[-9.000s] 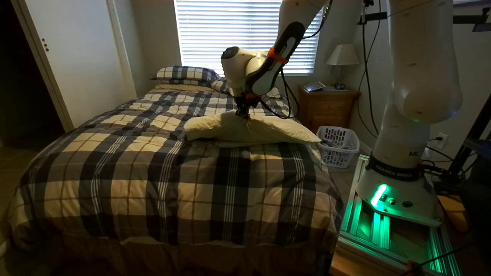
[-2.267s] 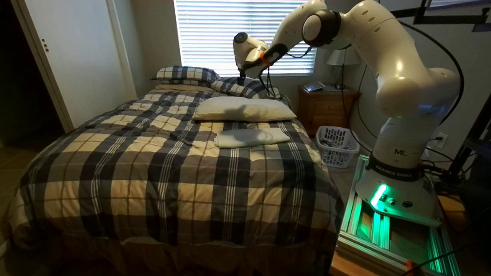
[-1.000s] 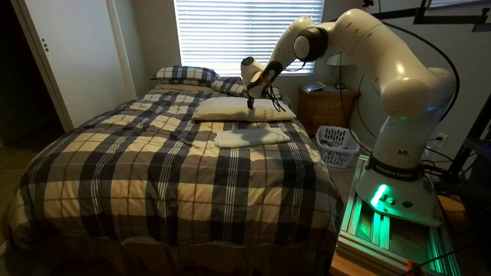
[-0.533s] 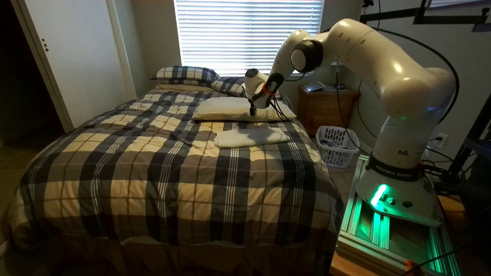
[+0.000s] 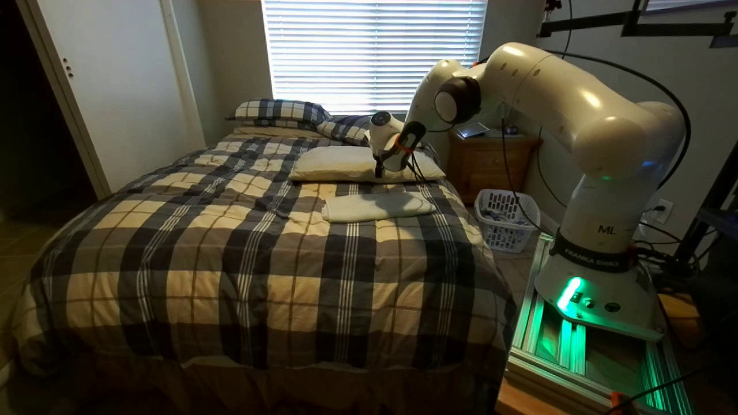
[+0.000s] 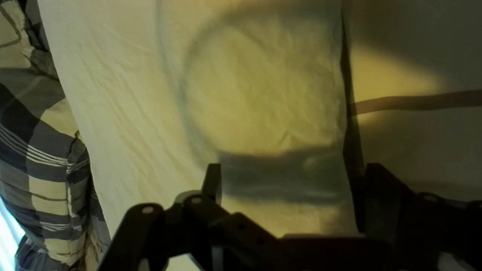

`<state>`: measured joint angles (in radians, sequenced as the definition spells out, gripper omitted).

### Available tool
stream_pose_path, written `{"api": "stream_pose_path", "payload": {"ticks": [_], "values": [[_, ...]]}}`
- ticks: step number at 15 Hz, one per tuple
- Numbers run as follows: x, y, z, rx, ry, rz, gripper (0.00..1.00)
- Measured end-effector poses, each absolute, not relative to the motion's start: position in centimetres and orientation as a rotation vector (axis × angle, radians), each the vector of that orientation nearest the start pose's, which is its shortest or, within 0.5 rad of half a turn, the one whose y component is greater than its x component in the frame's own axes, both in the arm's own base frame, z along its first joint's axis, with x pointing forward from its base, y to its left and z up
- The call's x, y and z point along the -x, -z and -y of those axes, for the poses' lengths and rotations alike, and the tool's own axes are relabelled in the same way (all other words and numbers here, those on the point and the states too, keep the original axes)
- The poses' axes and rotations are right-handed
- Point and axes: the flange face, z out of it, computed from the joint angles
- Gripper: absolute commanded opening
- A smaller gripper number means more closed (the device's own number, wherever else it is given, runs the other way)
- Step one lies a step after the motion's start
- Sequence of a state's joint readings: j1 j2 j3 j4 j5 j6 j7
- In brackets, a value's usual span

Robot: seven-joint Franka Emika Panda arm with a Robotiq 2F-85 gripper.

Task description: Move the pillow to the right and put the towel on the pillow

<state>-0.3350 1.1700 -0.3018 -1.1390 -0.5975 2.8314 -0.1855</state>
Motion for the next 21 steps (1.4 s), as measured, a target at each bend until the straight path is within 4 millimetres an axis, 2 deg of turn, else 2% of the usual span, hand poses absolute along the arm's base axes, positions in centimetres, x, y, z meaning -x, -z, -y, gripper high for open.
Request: {"api": "stream_pose_path", "payload": {"ticks": [1,4,10,13,15,21], "values": [[-69.9,-13.8,37.1,-2.393,-0.305,-0.403,0.69],[-70.1,-13.2,37.3,-2.394,-0.315,-0.389,0.46],[-70.3,-13.0,37.8,-2.396,-0.329,-0.367,0.07],[-70.4,-13.1,37.7,-2.419,-0.321,-0.378,0.02],[-70.5,-13.5,37.7,-2.446,-0.304,-0.393,0.05],[-70.9,-17.3,37.6,-2.498,-0.229,-0.468,0.05]]}}
